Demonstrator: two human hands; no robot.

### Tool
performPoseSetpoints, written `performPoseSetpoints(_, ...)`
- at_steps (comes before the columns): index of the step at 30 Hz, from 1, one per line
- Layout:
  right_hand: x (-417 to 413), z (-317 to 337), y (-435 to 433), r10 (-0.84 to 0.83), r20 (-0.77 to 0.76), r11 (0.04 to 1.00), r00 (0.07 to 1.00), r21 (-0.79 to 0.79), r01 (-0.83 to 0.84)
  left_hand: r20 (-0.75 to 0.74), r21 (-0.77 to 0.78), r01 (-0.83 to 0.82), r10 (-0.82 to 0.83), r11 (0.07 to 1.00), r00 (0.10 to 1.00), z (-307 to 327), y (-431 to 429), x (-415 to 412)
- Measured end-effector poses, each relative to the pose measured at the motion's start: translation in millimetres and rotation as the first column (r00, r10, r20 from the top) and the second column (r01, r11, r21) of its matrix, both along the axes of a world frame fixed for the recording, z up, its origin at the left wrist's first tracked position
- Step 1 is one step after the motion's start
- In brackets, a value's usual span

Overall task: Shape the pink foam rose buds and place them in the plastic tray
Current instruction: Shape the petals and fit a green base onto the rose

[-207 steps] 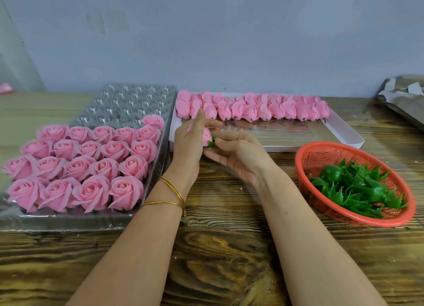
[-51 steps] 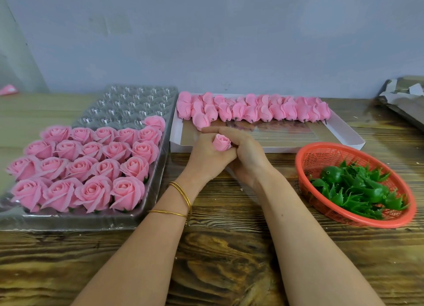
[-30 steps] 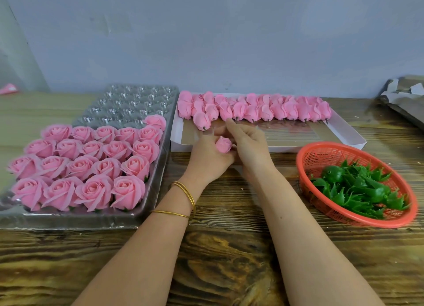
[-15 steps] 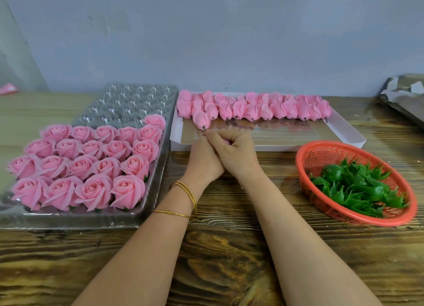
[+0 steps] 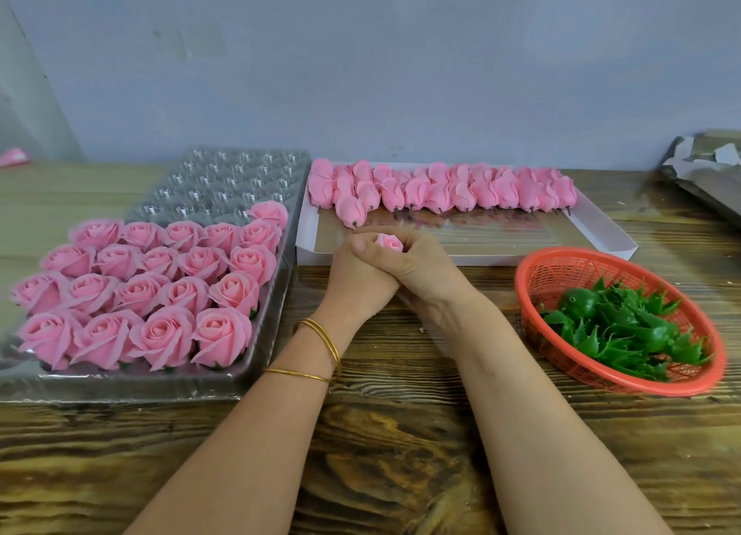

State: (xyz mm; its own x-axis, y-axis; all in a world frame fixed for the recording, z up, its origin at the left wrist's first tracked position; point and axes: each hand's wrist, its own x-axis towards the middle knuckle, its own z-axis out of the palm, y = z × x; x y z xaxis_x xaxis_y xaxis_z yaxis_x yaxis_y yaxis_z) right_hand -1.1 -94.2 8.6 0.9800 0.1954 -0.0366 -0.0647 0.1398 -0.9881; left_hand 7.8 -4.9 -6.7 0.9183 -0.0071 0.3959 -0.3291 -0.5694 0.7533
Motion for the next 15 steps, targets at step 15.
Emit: performPoseSetpoints(15, 0.7, 10.5, -29.0, 0.254, -0.055, 0.951, 0.966, 0.198, -0.239, -0.098, -0.449, 0.223, -0.296, 0.865, 0.950, 3.4, 0.5, -8.2)
